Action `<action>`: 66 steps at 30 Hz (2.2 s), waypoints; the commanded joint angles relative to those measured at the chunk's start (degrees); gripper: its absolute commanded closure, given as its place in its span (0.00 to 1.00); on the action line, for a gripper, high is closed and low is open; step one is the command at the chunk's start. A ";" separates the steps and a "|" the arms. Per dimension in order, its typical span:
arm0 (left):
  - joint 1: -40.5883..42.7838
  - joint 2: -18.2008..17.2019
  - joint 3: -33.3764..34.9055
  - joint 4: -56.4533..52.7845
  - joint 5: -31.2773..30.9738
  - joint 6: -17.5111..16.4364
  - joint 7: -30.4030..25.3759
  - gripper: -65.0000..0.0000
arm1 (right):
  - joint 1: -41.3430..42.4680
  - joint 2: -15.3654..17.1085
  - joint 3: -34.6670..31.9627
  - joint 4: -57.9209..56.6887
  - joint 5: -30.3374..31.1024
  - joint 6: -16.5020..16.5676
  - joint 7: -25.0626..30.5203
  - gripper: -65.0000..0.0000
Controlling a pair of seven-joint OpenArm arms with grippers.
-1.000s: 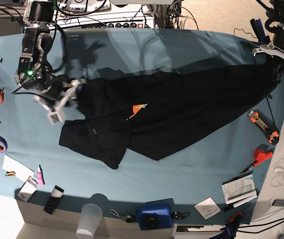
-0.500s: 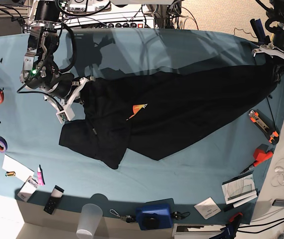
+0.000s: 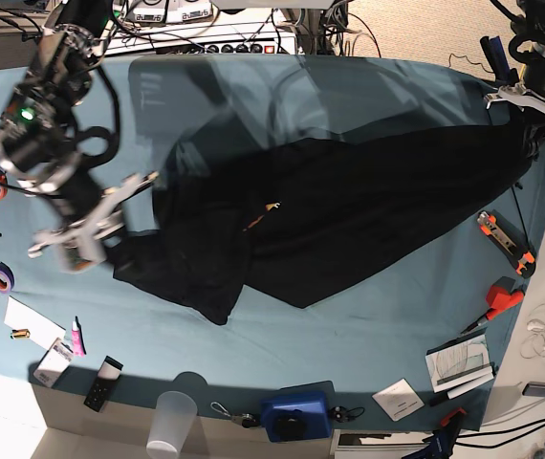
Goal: Layout the t-shirt on the table in an organized manner, then fold the t-shirt properly
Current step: 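Release the fabric with the right gripper and raise it, then lower the right gripper onto the shirt's bunched section and grasp it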
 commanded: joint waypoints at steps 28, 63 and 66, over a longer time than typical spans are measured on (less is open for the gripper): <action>5.05 -0.46 -0.35 1.29 -6.88 -0.20 0.48 1.00 | -11.37 2.64 -5.79 0.76 -7.54 1.75 -3.32 0.69; 5.05 -0.46 -0.35 1.29 -6.88 -0.20 -0.55 1.00 | -0.44 12.92 -48.54 -14.27 -48.85 -21.59 4.79 0.96; 5.07 -0.46 -0.35 1.29 -6.88 -0.20 -0.55 1.00 | -0.26 12.92 -47.87 -14.25 -51.43 -21.77 4.85 1.00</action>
